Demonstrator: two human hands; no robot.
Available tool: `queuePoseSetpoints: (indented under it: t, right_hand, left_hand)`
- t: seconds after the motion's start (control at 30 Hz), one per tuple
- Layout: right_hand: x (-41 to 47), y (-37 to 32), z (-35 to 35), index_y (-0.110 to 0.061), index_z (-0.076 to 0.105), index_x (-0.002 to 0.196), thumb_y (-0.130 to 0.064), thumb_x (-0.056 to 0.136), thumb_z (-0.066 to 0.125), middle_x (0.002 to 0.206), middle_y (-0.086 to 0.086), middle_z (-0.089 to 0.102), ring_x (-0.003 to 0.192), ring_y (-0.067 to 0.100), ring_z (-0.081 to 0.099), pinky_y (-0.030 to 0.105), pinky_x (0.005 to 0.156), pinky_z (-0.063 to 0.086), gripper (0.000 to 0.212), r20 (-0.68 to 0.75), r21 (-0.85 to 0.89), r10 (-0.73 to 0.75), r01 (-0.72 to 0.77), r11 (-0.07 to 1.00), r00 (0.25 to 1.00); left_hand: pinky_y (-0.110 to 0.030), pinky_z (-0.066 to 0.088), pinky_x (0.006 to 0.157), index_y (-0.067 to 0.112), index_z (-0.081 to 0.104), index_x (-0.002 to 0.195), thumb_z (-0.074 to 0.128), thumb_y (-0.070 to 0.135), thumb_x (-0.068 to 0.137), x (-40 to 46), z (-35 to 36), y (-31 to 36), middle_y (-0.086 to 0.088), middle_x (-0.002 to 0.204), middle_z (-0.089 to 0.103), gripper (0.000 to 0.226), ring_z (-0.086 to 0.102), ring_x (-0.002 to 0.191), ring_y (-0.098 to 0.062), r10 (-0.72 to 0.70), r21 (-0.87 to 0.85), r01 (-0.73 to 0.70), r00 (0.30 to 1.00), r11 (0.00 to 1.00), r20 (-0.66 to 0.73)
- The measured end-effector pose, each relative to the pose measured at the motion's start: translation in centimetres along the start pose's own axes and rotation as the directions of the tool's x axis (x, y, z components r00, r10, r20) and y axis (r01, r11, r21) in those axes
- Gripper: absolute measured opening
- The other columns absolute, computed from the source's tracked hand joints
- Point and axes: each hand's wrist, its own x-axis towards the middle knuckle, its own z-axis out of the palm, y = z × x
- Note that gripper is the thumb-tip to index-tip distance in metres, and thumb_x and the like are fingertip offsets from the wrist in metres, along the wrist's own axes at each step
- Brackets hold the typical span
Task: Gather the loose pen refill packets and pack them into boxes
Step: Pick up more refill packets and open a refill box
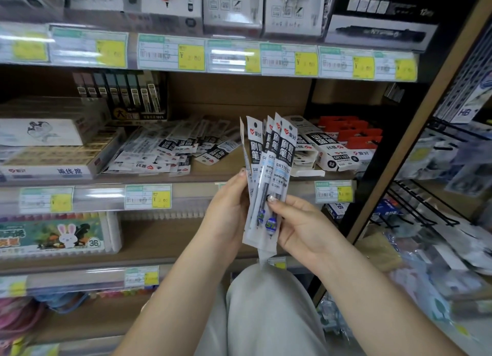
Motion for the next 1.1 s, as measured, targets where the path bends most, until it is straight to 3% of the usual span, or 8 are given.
queuePoseSetpoints:
  t: [0.13,0.2,0.37,0.43,0.53,0.77,0.9,1.1]
  right_hand:
    - [0.2,0.1,-0.7,-0.003,0.065,0.091,-0.004,0.083,0.052,0.082,0.012,0.070,0.069,0.018,0.067,0.036,0.071,0.056,0.015,-0.012,-0.077,0.016,-0.017,0.997,1.000]
    - [0.2,0.1,-1.1,-0.004,0.066,0.091,-0.011,0.074,0.058,0.083,0.012,0.070,0.070,0.020,0.067,0.037,0.072,0.056,0.020,-0.002,-0.101,0.018,-0.018,0.995,1.000]
    - [0.0,0.4,-0.7,-0.008,0.066,0.083,-0.012,0.070,0.059,0.073,0.007,0.070,0.063,0.016,0.066,0.031,0.063,0.056,0.015,0.024,-0.142,-0.002,0.005,0.990,1.000]
    - [0.0,0.6,-0.4,-0.008,0.065,0.084,-0.005,0.079,0.057,0.072,0.006,0.070,0.061,0.015,0.066,0.029,0.061,0.056,0.010,0.017,-0.161,-0.007,0.010,0.987,1.000]
    - [0.1,0.7,-0.1,-0.009,0.067,0.085,-0.002,0.088,0.052,0.074,0.006,0.071,0.063,0.015,0.067,0.028,0.058,0.057,0.016,-0.017,-0.206,-0.004,0.001,0.979,1.000]
    - [0.0,0.8,-0.2,-0.007,0.067,0.093,0.000,0.089,0.053,0.084,0.009,0.071,0.069,0.017,0.068,0.033,0.066,0.057,0.017,-0.047,-0.259,-0.015,0.002,0.966,0.999]
    - [-0.1,0.8,-0.3,-0.005,0.067,0.097,0.000,0.089,0.053,0.089,0.012,0.070,0.073,0.020,0.067,0.036,0.070,0.057,0.017,-0.042,-0.264,-0.010,-0.001,0.964,0.999]
    - [-0.3,0.2,-0.6,-0.005,0.066,0.094,0.000,0.089,0.053,0.083,0.009,0.070,0.067,0.015,0.067,0.029,0.061,0.058,0.014,-0.041,-0.280,-0.021,0.009,0.960,0.999]
  left_hand:
    - [-0.043,0.054,0.083,-0.007,0.055,0.119,0.043,0.022,0.096,0.0,-0.5,0.8,-0.024,0.111,0.065,0.038,0.065,0.095,-0.032,0.076,0.034,-0.072,0.987,0.997,-0.142]
    - [-0.046,0.054,0.085,-0.009,0.054,0.119,0.045,0.020,0.097,0.0,-1.1,1.5,-0.021,0.109,0.068,0.037,0.067,0.096,-0.031,0.130,0.100,-0.109,0.965,0.989,-0.230]
    - [-0.050,0.055,0.079,0.012,0.057,0.079,0.053,0.024,0.094,-0.3,-1.4,1.9,-0.010,0.081,0.072,0.020,0.067,0.075,-0.025,0.263,0.242,-0.185,0.900,0.953,-0.348]
    - [-0.060,0.048,0.088,0.017,0.057,0.078,0.056,0.031,0.087,-0.4,-1.1,1.7,-0.015,0.088,0.068,0.016,0.064,0.082,-0.031,0.297,0.309,-0.189,0.887,0.932,-0.353]
    - [-0.057,0.047,0.092,0.016,0.062,0.088,0.052,0.018,0.094,-0.6,-0.4,1.4,-0.011,0.097,0.071,0.012,0.065,0.097,-0.033,0.291,0.262,-0.207,0.893,0.943,-0.343]
    - [-0.041,0.056,0.073,0.003,0.064,0.102,0.057,0.014,0.091,-1.0,-0.4,0.8,-0.014,0.091,0.073,0.017,0.070,0.079,-0.025,0.213,0.212,-0.162,0.945,0.964,-0.247]
    - [-0.050,0.053,0.081,0.008,0.068,0.090,0.055,0.012,0.092,-0.9,-0.4,0.9,-0.016,0.092,0.072,0.013,0.067,0.084,-0.031,0.175,0.163,-0.136,0.951,0.977,-0.255]
    - [-0.049,0.055,0.081,0.013,0.067,0.088,0.054,0.011,0.093,-1.0,-0.9,1.3,-0.010,0.088,0.074,0.014,0.070,0.082,-0.027,0.235,0.208,-0.177,0.924,0.962,-0.302]
